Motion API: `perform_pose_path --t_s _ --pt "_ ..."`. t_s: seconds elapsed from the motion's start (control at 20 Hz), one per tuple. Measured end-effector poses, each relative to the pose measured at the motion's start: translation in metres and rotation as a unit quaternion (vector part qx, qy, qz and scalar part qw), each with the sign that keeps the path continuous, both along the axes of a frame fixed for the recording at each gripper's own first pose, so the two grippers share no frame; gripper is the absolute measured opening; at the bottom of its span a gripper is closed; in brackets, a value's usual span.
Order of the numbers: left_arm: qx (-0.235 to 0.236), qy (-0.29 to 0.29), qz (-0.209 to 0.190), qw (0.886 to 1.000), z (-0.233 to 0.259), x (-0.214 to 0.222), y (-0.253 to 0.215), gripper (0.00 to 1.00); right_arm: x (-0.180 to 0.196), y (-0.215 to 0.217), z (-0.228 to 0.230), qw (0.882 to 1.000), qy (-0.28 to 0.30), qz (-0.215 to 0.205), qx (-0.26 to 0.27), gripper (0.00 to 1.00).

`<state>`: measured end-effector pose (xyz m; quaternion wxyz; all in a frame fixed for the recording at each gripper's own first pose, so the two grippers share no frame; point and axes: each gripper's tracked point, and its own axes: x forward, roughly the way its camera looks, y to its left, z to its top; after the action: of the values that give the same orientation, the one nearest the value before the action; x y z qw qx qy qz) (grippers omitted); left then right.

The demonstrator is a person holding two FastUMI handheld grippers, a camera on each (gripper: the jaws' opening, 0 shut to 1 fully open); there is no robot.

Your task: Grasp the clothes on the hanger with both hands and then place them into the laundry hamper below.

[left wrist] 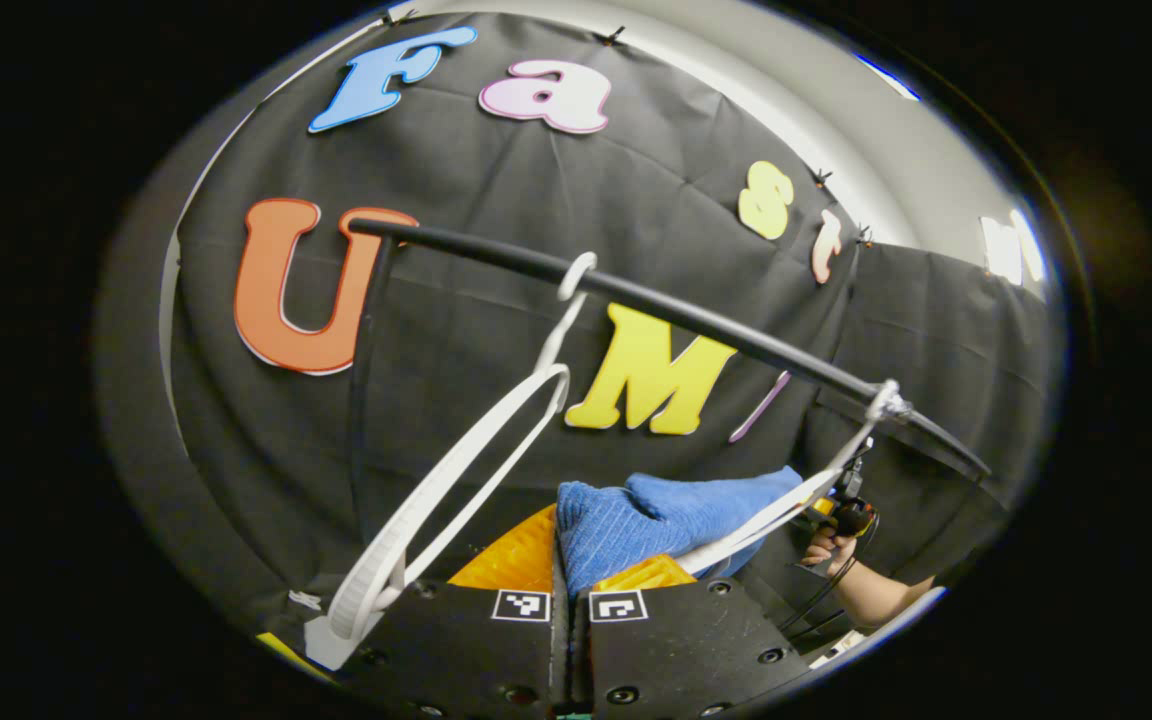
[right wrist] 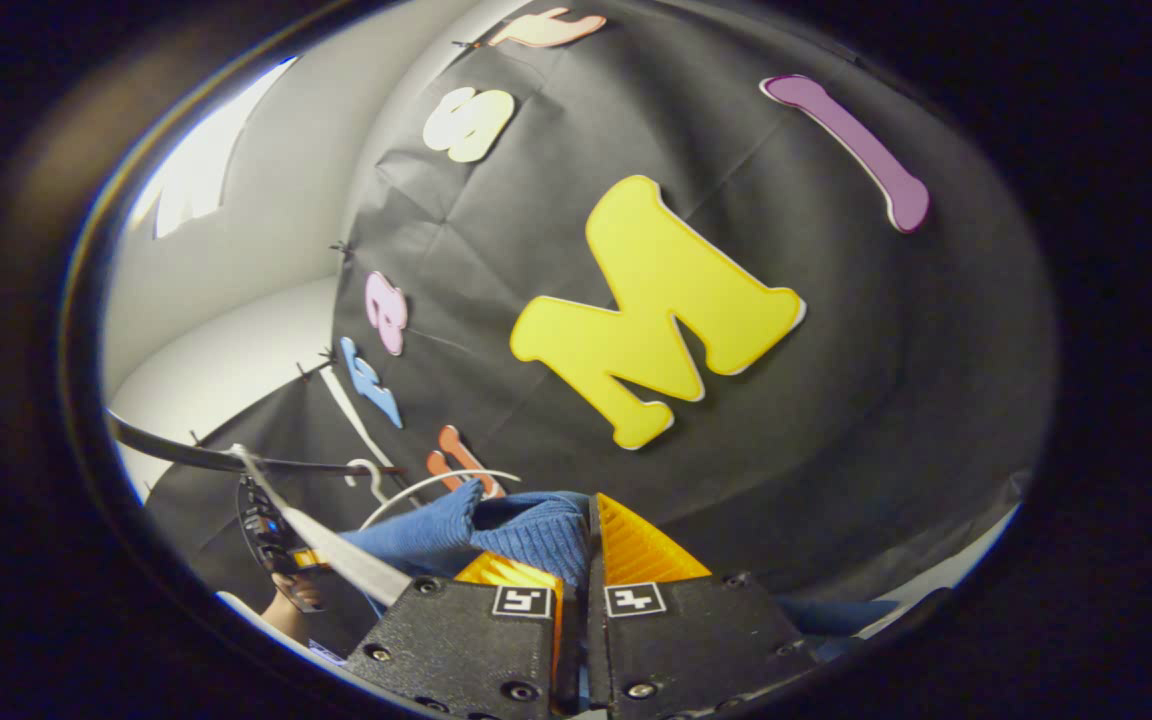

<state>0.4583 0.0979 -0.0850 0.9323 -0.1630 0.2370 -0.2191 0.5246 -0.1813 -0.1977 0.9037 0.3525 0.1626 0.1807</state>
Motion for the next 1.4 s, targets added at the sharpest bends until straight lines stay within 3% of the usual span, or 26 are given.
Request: perform_pose_path --t_s 0.05,0.15,0.4,0.45,0.5,0.85,0.9,0.95,1.15,1.2,1.25,1.35,1.4 --pt "0.021 0.005 -0.003 1.000 -0.009 -0.006 0.001 0.05 0.001 0.005 -0.018 1.000 0.014 0.001 -0.010 0.06" --pt "0.041 0.017 -0.003 0.999 -0.030 -0.017 0.002 0.00 -0.005 0.006 -0.034 1.000 0.027 -0.004 -0.007 0.07" --pt "0.017 0.026 0.005 1.000 -0.048 -0.043 -0.004 0.00 -0.025 0.006 -0.051 0.999 0.042 -0.022 0.018 0.07" --pt "0.013 0.029 0.009 0.999 -0.051 -0.048 -0.002 0.05 -0.026 0.009 -0.053 0.999 0.044 -0.024 0.012 0.07" --pt "0.009 0.030 0.012 0.999 -0.056 -0.053 -0.003 0.00 -0.026 0.011 -0.057 0.999 0.046 -0.025 0.007 0.06" --pt "-0.006 0.038 0.028 0.999 -0.077 -0.106 -0.012 0.01 -0.053 0.040 -0.081 0.997 0.074 -0.025 0.006 0.06" --pt "-0.011 0.037 0.025 0.999 -0.079 -0.116 -0.016 0.05 -0.060 0.046 -0.085 0.997 0.077 -0.022 0.006 0.07" --pt "-0.011 0.037 0.023 0.999 -0.081 -0.126 -0.022 0.00 -0.076 0.052 -0.088 0.996 0.081 -0.021 0.006 0.06" --pt "-0.010 0.024 0.000 1.000 -0.080 -0.161 -0.048 0.00 -0.114 0.088 -0.101 0.995 0.095 -0.003 0.006 0.06" --pt "-0.008 0.021 -0.009 1.000 -0.077 -0.170 -0.056 0.05 -0.123 0.100 -0.100 0.996 0.094 0.006 0.003 0.06" --pt "-0.004 0.015 -0.018 1.000 -0.075 -0.178 -0.066 0.00 -0.134 0.114 -0.098 0.996 0.091 0.015 -0.004 0.06" --pt "0.005 0.006 -0.035 0.999 -0.072 -0.190 -0.083 0.00 -0.153 0.142 -0.091 0.996 0.083 0.038 -0.016 0.06" --pt "0.008 0.001 -0.045 0.999 -0.069 -0.197 -0.091 0.05 -0.162 0.157 -0.086 0.996 0.078 0.051 -0.016 0.06"
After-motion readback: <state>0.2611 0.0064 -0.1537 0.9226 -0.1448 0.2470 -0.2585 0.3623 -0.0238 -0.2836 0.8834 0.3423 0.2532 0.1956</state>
